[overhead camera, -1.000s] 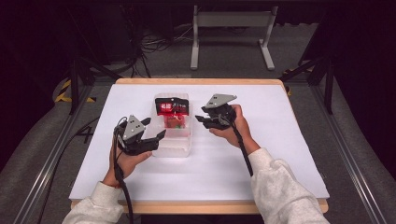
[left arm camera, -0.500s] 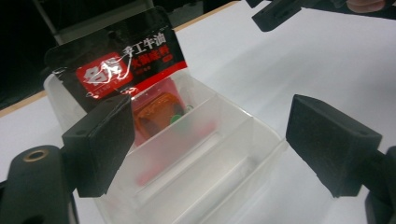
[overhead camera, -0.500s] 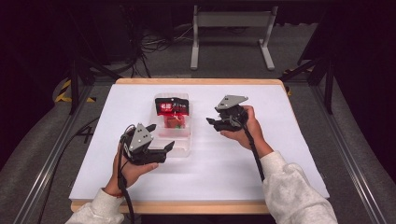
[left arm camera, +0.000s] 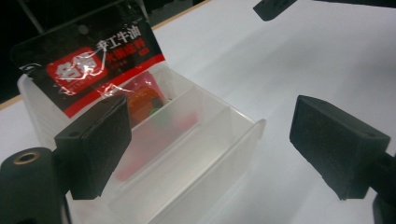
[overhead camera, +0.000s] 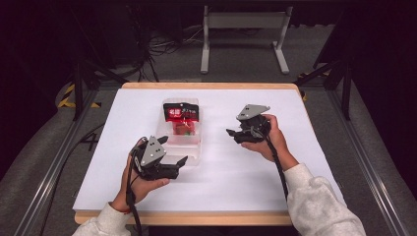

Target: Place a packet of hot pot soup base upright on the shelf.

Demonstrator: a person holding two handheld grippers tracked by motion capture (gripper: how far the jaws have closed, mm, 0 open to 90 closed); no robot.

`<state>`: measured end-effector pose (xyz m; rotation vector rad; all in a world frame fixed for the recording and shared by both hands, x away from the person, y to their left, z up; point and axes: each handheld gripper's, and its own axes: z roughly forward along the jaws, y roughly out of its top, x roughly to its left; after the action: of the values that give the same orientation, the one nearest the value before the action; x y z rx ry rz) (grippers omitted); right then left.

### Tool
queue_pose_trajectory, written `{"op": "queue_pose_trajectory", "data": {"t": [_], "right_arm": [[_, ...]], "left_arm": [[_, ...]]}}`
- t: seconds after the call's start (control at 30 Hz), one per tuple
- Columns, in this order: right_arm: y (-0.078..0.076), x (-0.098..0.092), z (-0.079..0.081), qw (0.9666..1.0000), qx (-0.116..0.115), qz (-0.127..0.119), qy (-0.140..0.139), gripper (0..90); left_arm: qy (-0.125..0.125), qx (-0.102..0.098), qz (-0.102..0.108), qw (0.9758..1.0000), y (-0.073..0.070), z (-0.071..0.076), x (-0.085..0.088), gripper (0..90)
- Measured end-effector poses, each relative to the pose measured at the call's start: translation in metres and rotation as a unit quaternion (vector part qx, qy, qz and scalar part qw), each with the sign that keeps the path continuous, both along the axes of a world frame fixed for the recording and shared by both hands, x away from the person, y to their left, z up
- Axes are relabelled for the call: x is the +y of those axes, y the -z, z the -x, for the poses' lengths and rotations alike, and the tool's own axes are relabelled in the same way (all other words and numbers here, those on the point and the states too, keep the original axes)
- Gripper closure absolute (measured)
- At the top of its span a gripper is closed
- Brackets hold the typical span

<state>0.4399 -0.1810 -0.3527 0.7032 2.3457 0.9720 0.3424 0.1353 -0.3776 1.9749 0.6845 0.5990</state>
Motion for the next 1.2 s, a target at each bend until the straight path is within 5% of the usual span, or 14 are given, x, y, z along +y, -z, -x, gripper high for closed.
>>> {"op": "queue_pose_trajectory", "data": {"t": [0.3,0.53,0.87,1.2], "right_arm": [[0.0,-0.013,0.011,1.0,0.0,0.008,0.001,36.3],[0.0,-0.021,0.018,0.9998,-0.007,0.016,0.002,34.4],[0.007,-0.037,0.034,0.9986,-0.018,0.049,0.01,32.1],[0.016,-0.057,0.048,0.9983,-0.014,0.054,0.015,31.0]], "left_arm": [[0.029,0.0,-0.004,0.9996,0.002,0.007,-0.01,12.4],[0.035,-0.006,-0.027,0.999,0.007,0.01,-0.017,12.4],[0.068,-0.007,-0.039,0.9969,0.01,0.02,-0.027,13.7],[0.094,0.023,-0.048,0.9941,0.019,0.027,-0.038,12.9]]}}
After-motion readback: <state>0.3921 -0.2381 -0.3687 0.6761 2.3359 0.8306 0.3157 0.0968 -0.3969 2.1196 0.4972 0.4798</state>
